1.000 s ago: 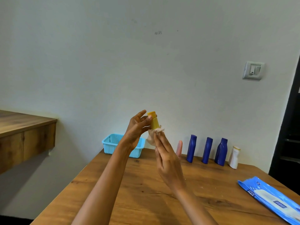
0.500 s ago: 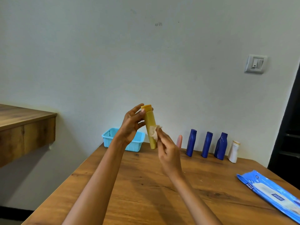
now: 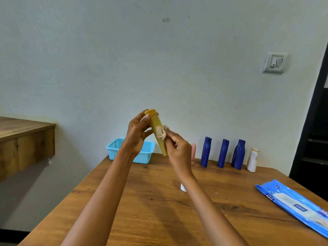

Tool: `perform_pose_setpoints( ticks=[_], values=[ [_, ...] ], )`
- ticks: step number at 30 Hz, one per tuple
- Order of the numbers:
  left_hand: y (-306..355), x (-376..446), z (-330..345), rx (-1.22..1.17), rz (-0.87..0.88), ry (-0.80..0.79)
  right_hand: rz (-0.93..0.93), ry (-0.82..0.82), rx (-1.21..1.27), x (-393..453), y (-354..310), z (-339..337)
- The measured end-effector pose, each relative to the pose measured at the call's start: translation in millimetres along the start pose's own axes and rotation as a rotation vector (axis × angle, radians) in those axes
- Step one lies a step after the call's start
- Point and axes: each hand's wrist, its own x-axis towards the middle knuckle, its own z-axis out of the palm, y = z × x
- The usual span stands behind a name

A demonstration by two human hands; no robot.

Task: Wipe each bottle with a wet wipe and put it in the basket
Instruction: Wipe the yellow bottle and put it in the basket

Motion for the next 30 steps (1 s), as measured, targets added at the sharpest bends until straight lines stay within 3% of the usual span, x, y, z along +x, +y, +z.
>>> perform_pose_setpoints(
  ticks=[3, 11, 18, 24, 30],
  values=[
    [0, -2, 8, -0.024, 0.004, -0.028, 0.057, 0.047, 0.021, 17, -7, 2],
    [3, 4, 5, -0.031, 0.03, 0.109, -0.155, -0.047, 0.025, -1, 13, -4],
    [-4, 1, 5, 0.023, -0.006, 0.058, 0.203, -0.073, 0.008, 21, 20, -10],
    [-5, 0, 7, 0.027, 0.005, 0.067, 0.026, -0.04, 0.088, 22, -13, 9],
    [0, 3, -4, -0.018, 0.035, 0.164, -0.06, -0.124, -0.038, 6, 12, -5]
  ],
)
